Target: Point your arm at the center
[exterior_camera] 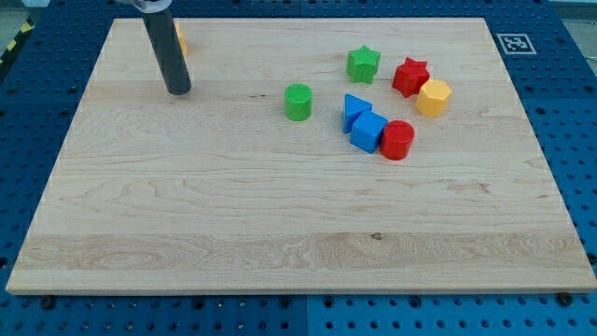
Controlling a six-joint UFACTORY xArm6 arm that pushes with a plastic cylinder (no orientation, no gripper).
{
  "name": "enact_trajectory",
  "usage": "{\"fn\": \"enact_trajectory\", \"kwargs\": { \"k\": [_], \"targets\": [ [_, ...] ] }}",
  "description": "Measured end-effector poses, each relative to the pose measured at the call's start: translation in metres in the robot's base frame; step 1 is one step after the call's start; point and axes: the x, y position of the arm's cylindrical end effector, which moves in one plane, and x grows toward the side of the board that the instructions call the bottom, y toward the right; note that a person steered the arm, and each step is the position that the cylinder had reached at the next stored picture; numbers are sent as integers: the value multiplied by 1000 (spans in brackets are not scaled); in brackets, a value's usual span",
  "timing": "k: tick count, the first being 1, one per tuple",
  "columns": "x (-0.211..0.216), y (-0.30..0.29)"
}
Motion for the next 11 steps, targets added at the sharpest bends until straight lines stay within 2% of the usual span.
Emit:
{"fn": "enact_trajectory", "kwargs": {
  "k": [3, 8, 11],
  "targets": [
    [11, 4],
    [53, 28],
    [109, 38]
  ]
}}
